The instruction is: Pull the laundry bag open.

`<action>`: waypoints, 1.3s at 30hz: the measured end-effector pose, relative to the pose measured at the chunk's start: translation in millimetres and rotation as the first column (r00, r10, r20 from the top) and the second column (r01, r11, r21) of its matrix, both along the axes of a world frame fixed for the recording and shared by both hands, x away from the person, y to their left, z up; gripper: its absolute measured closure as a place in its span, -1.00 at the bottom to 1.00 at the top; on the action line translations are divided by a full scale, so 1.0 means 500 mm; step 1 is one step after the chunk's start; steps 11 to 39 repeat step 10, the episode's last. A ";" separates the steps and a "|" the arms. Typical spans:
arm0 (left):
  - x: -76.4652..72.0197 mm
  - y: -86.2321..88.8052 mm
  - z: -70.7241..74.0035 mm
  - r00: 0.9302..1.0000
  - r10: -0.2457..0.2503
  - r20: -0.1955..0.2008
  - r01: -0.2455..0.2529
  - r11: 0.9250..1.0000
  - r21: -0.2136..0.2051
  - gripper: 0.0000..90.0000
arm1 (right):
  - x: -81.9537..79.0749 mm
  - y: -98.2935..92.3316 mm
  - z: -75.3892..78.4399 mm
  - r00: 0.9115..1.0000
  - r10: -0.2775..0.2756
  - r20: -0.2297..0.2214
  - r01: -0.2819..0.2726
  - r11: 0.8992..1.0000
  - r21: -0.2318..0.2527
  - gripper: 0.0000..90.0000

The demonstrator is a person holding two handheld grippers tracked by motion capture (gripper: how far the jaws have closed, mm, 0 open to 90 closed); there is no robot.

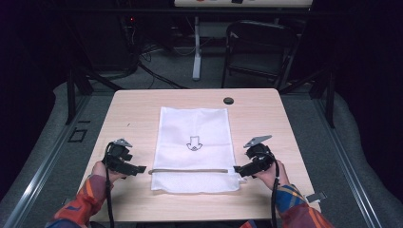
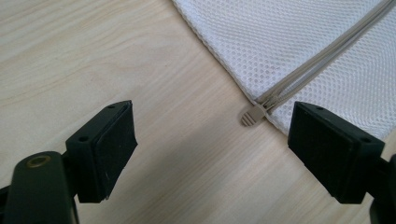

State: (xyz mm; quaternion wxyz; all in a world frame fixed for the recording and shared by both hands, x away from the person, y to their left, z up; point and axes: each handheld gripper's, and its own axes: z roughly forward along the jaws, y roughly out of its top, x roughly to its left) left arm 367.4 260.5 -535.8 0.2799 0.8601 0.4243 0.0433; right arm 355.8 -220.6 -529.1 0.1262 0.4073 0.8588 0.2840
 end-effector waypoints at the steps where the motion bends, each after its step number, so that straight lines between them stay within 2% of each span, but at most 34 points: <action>1: 0.000 0.001 0.000 1.000 0.005 0.000 -0.005 1.000 0.001 -0.69 | 0.001 -0.009 -0.001 1.000 -0.024 0.007 0.024 1.000 0.003 -0.93; 10: 0.007 0.011 -0.012 0.999 0.040 -0.009 -0.039 0.999 0.011 -0.81 | 0.013 -0.069 -0.015 0.994 -0.105 -0.011 0.105 0.994 -0.009 -1.00; 39: 0.007 0.011 -0.012 0.999 0.040 -0.009 -0.039 0.999 0.011 -0.81 | 0.013 -0.069 -0.015 0.994 -0.105 -0.011 0.105 0.994 -0.009 -1.00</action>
